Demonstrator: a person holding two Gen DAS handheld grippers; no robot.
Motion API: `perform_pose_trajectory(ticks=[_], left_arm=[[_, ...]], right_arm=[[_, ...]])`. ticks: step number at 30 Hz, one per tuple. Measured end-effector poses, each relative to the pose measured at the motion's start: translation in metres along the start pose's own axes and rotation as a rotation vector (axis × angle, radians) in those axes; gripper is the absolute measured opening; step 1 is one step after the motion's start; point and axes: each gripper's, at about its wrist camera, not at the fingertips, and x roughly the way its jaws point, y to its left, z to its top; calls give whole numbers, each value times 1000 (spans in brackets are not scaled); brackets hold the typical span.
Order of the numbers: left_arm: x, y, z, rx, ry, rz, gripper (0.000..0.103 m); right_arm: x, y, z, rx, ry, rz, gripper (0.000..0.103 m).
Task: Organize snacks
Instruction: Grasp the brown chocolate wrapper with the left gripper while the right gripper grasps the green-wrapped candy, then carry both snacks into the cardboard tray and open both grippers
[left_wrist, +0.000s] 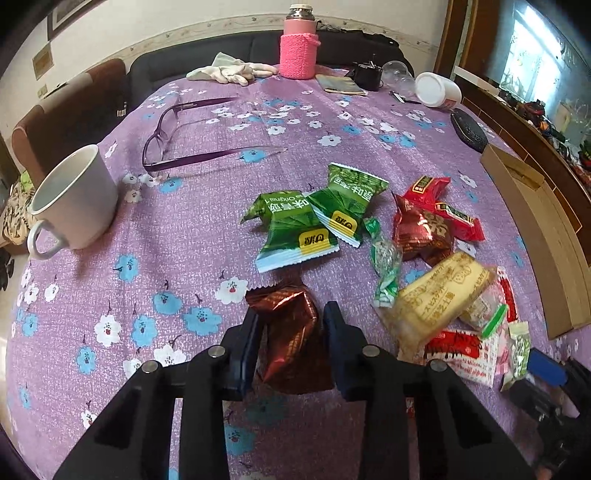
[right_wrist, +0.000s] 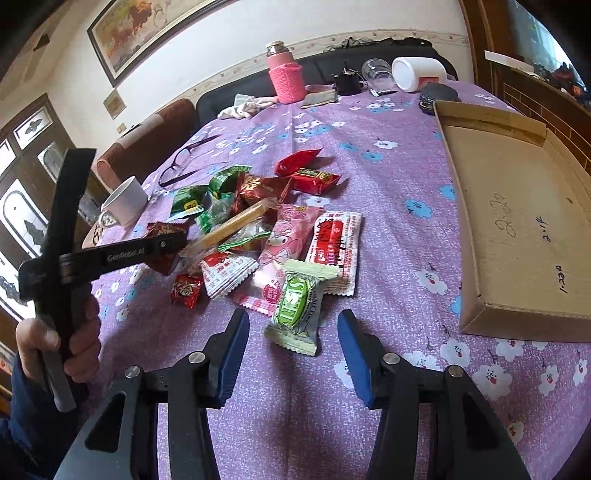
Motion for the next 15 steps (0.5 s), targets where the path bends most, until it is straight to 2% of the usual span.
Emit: perform_pose_trajectory(ticks=[4, 8, 10, 12, 15], left_arm=[[-3, -1, -5, 6, -19, 1, 31], [-4, 6, -4, -25, -29, -35, 29], [-4, 8, -3, -34, -30, -53, 29], [-5, 9, -3, -38, -33, -71, 29], [-10, 8, -4, -36, -54, -96, 29]], right_arm=[[3, 3, 3, -14, 11, -32, 49], [8, 5, 10, 0, 22, -63, 49], [11, 7, 11, -8, 20, -95, 42], [14, 12, 11, -38, 24, -125, 24], [14, 15, 11, -57, 25, -144, 19]])
